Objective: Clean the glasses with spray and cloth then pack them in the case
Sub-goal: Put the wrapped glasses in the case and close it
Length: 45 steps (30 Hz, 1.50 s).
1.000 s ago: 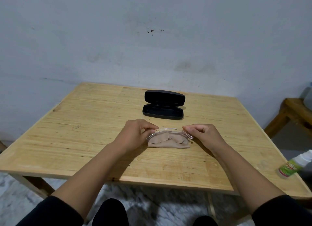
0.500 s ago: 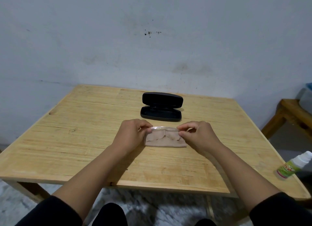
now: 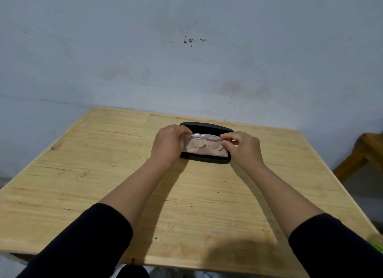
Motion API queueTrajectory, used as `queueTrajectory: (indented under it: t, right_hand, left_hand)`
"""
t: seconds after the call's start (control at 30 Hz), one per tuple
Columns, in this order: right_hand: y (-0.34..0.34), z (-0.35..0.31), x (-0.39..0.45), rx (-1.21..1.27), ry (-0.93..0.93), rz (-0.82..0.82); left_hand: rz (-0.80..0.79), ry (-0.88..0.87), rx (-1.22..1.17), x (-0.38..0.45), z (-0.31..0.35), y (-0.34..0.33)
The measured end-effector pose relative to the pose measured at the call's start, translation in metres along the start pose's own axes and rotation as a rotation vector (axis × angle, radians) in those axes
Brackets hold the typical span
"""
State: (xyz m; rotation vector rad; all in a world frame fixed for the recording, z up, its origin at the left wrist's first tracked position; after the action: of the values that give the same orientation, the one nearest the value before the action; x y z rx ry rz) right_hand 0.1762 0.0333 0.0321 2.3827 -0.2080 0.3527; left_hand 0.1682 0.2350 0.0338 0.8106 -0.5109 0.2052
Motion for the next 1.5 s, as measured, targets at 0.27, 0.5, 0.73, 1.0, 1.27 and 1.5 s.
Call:
queueTrajectory:
  t: [0.27, 0.5, 0.73, 1.0, 1.27, 1.5]
  right_hand:
    - [-0.010, 0.009, 0.003, -0.058, -0.032, -0.090]
    - [-0.013, 0.010, 0.004, -0.174, 0.003, -0.155]
    - [-0.016, 0.014, -0.005, -0.202, 0.028, -0.114]
    - [0.000, 0.015, -0.007, 0.105, -0.116, 0.203]
    - [0.001, 0.009, 0.011, 0.223, -0.264, 0.075]
    - [-0.001, 0.014, 0.020, 0.378, -0.349, 0.049]
  left_hand:
    - [-0.081, 0.059, 0.009, 0.000, -0.017, -0.017]
    - [-0.097, 0.043, 0.059, 0.000, -0.023, -0.023]
    - [-0.142, 0.064, 0.010, -0.007, -0.024, -0.017]
    - [-0.102, 0.288, -0.156, -0.027, -0.032, -0.005]
    - [-0.206, 0.375, -0.263, -0.029, -0.033, -0.006]
    - [-0.194, 0.395, -0.289, -0.027, -0.040, -0.009]
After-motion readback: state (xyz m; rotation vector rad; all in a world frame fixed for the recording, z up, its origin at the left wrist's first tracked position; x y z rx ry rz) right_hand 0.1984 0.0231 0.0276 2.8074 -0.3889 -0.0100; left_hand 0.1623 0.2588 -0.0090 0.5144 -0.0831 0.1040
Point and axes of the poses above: each hand's wrist, its own x-axis towards the middle knuckle, its own y-axis out of the back of the hand, z = x × y, the point moved 2 cm from there along x, towards the middle knuckle, and after that the axes turned 3 degrees about -y, right-handed, at the moved point
